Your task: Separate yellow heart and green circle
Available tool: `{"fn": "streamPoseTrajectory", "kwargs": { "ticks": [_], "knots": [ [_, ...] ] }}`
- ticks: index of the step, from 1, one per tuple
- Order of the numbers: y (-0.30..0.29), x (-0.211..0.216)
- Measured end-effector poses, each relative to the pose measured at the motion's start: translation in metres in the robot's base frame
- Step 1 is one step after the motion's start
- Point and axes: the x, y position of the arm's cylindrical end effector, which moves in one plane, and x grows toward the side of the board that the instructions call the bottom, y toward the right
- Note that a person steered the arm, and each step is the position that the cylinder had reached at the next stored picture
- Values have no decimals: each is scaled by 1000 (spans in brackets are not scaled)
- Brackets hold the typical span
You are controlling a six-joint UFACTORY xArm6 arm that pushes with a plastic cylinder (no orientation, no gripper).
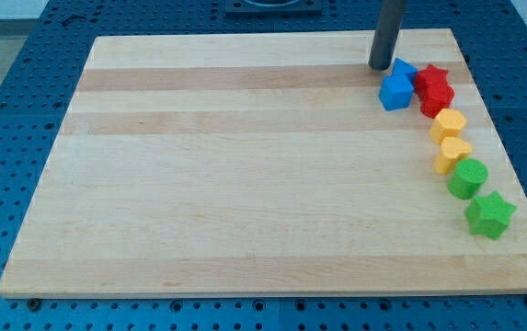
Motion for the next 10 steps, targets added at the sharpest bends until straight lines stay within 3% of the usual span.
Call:
{"fn": "streamPoseTrajectory", "kwargs": {
  "ticks": [3,5,8,9,10],
  "knots": [
    [9,17],
    [0,-1],
    [147,-21],
    [156,38],
    [161,125]
  ]
}}
